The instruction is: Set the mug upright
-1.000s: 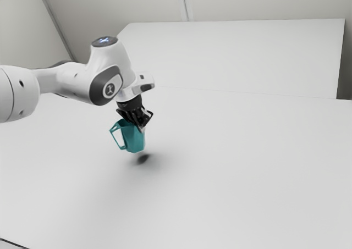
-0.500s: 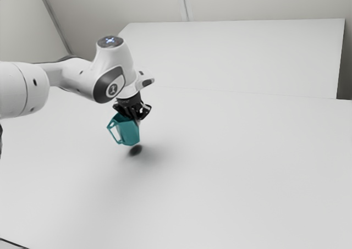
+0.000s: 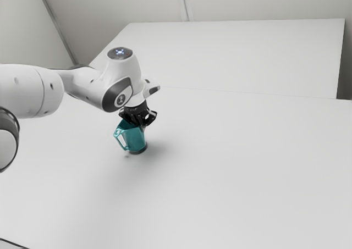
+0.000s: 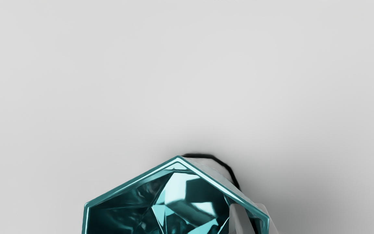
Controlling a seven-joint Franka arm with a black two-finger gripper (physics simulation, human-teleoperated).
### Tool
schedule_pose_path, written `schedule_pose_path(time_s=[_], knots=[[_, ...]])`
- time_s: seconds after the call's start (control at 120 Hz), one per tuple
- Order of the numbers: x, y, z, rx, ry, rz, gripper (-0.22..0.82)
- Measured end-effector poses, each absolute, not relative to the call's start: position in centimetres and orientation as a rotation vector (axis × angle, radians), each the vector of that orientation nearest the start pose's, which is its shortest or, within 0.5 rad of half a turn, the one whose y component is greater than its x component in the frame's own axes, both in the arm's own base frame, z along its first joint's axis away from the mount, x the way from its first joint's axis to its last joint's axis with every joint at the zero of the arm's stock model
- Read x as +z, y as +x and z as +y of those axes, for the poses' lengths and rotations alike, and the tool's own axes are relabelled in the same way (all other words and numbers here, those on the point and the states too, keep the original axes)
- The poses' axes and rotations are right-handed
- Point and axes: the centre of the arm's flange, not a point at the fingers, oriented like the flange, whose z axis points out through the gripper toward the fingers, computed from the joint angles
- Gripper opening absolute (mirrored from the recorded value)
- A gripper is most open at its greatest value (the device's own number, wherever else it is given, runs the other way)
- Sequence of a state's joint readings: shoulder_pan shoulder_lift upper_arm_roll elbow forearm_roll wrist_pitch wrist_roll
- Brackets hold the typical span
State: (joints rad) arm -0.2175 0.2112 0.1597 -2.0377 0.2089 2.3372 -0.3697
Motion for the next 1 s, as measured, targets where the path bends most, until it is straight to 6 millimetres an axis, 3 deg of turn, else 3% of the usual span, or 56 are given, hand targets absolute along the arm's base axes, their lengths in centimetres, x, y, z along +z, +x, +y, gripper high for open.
schedule_pose_path(time_s=[0.15,0.367,0.542,0.642,0.742,1.0], knots=[[34.7,59.5,-3.4,-0.193,-2.956,-0.271,-0.16],[34.5,59.5,-3.7,-0.195,-2.958,-0.286,0.26],[35.5,59.5,-4.1,-0.223,-2.963,-0.291,0.44],[38.4,59.2,-4.5,-0.289,-2.973,-0.291,0.50],[42.9,58.5,-4.2,-0.369,-2.983,-0.313,0.53],[59.1,57.8,-1.0,-0.457,-3.010,-0.406,0.57]])
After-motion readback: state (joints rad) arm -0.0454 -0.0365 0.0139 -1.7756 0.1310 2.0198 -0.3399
